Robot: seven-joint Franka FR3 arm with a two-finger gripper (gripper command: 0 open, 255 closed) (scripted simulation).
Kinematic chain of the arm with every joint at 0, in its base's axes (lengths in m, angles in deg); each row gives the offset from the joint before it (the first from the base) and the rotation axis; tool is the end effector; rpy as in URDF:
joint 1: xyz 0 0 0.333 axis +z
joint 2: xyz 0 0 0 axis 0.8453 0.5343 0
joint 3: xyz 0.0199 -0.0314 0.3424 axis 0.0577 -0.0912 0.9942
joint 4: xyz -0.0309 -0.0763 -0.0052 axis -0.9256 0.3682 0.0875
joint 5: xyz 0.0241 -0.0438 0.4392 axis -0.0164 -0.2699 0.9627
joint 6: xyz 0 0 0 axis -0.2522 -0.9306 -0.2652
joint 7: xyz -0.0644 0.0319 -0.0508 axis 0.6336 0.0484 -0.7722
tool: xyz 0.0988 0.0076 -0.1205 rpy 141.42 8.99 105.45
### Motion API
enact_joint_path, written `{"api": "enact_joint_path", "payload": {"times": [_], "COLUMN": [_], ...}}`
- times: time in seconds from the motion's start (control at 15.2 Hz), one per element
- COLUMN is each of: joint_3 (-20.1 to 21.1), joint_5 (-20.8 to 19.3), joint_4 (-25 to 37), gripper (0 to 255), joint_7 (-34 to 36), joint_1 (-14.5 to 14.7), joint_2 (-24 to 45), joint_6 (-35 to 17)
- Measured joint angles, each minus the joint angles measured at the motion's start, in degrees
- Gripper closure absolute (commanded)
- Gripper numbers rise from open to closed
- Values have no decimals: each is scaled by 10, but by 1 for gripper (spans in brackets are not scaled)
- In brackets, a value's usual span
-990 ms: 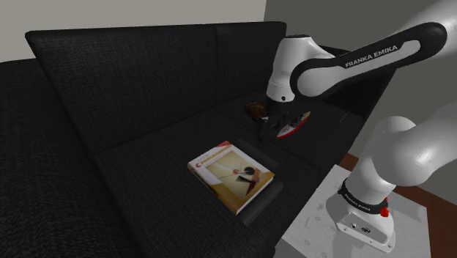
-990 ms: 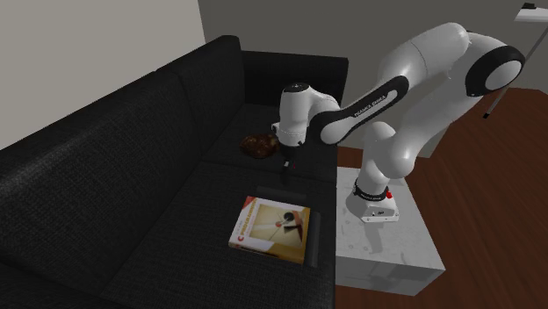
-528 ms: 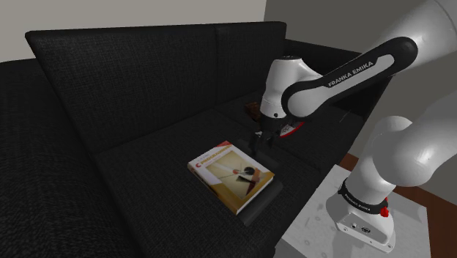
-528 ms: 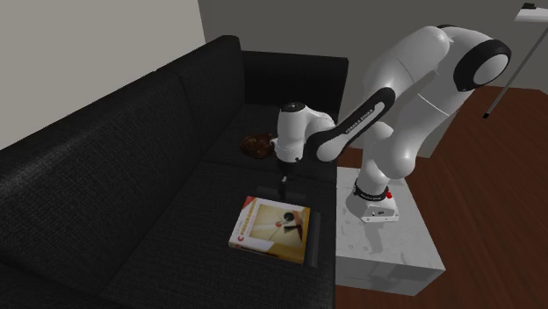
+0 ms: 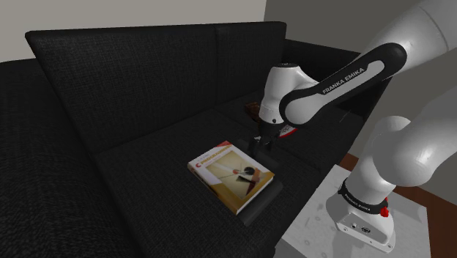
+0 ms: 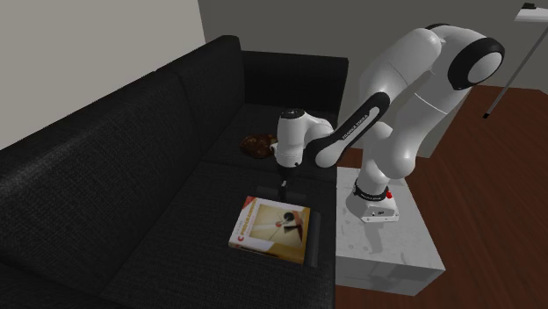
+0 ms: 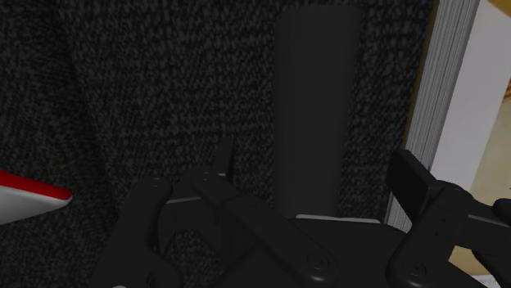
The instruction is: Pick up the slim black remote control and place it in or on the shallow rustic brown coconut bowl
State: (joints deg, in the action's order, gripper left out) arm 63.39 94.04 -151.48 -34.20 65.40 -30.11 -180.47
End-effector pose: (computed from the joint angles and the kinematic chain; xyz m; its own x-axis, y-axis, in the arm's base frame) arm 0.3615 0.1059 0.2539 0.9860 -0.1667 0.0042 -0.1660 -0.9835 -0.0724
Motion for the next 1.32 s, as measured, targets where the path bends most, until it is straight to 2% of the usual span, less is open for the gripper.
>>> {"api": "enact_joint_path", "payload": {"times": [0.13,0.2,0.86,1.32], "joint_3": [0,0,-1,-4], "joint_5": [0,0,-1,-7], "joint_4": [0,0,1,21], "gripper": [0,255,255,255], "joint_7": [0,0,0,5], "joint_1": [0,0,-1,-2], "joint_2": [0,0,-1,-43], "joint_6": [0,0,0,64]}}
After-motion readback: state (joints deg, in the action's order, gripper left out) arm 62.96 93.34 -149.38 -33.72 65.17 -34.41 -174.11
